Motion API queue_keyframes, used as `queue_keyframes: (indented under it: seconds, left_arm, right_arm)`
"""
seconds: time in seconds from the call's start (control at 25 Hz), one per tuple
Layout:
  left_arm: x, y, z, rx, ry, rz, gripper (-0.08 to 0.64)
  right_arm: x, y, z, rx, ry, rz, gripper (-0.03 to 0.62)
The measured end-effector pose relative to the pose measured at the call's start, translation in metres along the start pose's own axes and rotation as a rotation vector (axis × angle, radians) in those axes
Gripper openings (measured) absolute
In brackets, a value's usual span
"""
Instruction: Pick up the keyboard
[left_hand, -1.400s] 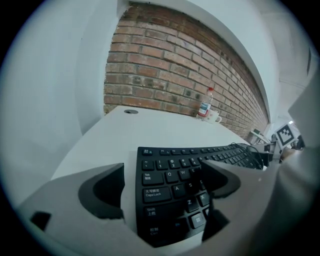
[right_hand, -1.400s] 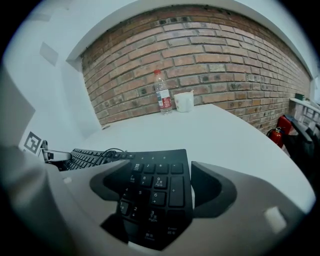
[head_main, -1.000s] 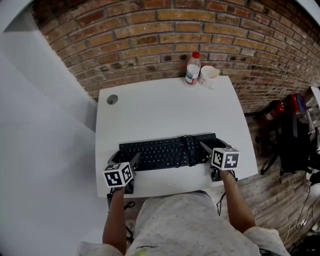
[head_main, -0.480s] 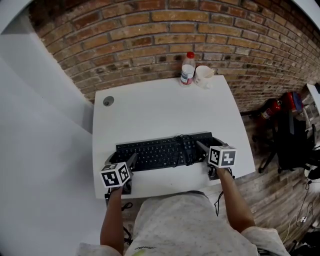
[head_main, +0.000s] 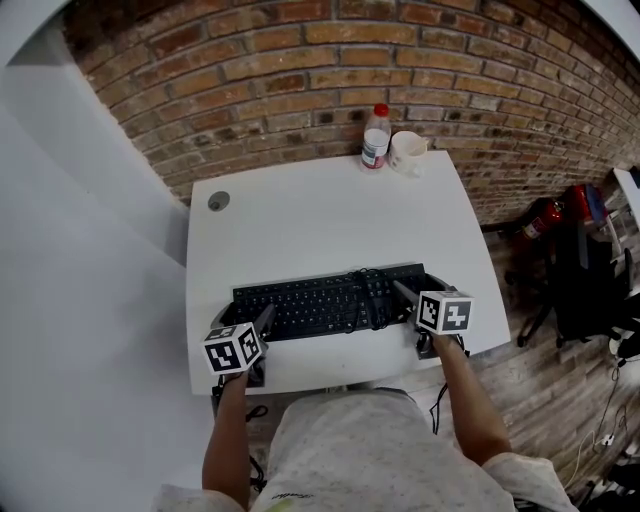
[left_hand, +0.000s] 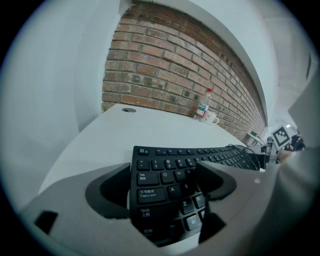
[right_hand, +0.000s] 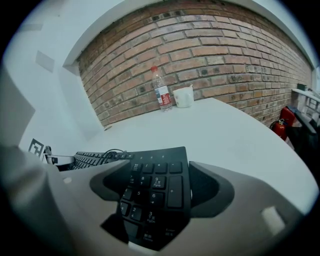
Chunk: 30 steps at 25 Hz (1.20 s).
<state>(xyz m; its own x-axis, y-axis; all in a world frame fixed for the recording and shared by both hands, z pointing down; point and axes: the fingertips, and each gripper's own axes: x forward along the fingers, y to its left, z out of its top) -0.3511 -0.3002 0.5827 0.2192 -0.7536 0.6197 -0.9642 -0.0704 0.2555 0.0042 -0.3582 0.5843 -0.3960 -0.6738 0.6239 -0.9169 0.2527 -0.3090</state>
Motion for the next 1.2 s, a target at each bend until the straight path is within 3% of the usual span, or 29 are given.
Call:
queue_keyframes:
  seconds: [0.44,0.84,1.2]
  left_arm:
    - [-0.019,-0.006,0.021,0.019,-0.096,0.006,0.402]
    - [-0.055,-0.019,0.094,0.026,-0.286,-0.002,0.403]
    - [-0.089,-0.038,0.150,0.084,-0.427,-0.017,0.403]
  right_arm:
    - [-0.013,0.011,0.023,-0.042,-0.076,0.020,0.374]
    - [-0.057,0.040,0.098,-0.120,-0.266,0.041,0.374]
    - [-0.096,0.056,0.146,-0.141,-0.406,0.049,0.376]
